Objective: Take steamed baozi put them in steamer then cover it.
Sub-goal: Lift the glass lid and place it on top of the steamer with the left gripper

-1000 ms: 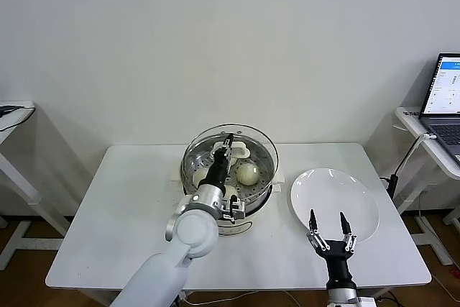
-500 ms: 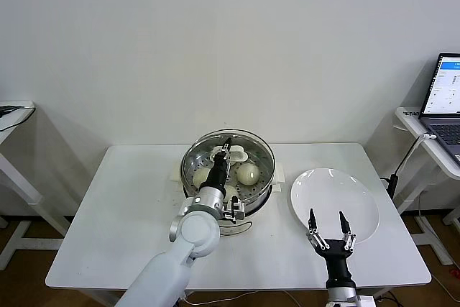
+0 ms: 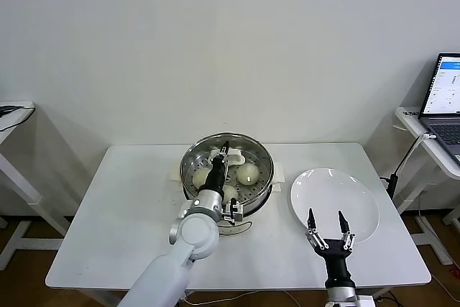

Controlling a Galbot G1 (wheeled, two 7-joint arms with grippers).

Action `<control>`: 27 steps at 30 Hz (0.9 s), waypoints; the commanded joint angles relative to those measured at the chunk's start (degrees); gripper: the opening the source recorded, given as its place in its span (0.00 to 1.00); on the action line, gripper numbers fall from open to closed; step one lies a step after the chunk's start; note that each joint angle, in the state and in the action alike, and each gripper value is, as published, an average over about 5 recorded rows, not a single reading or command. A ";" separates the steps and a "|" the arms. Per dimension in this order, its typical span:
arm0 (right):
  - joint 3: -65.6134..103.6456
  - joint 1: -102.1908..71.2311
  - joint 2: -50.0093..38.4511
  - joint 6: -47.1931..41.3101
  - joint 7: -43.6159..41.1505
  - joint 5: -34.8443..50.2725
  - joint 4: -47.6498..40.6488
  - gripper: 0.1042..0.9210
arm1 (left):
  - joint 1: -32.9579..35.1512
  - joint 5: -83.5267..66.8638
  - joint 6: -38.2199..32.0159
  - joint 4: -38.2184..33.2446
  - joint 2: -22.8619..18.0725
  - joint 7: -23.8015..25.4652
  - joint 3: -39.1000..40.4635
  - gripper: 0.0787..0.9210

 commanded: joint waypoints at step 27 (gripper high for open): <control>-0.32 0.23 -0.24 0.08 0.02 -0.38 -0.32 0.88 | 5.97 1.69 -0.77 -8.47 2.46 -0.45 -0.45 0.39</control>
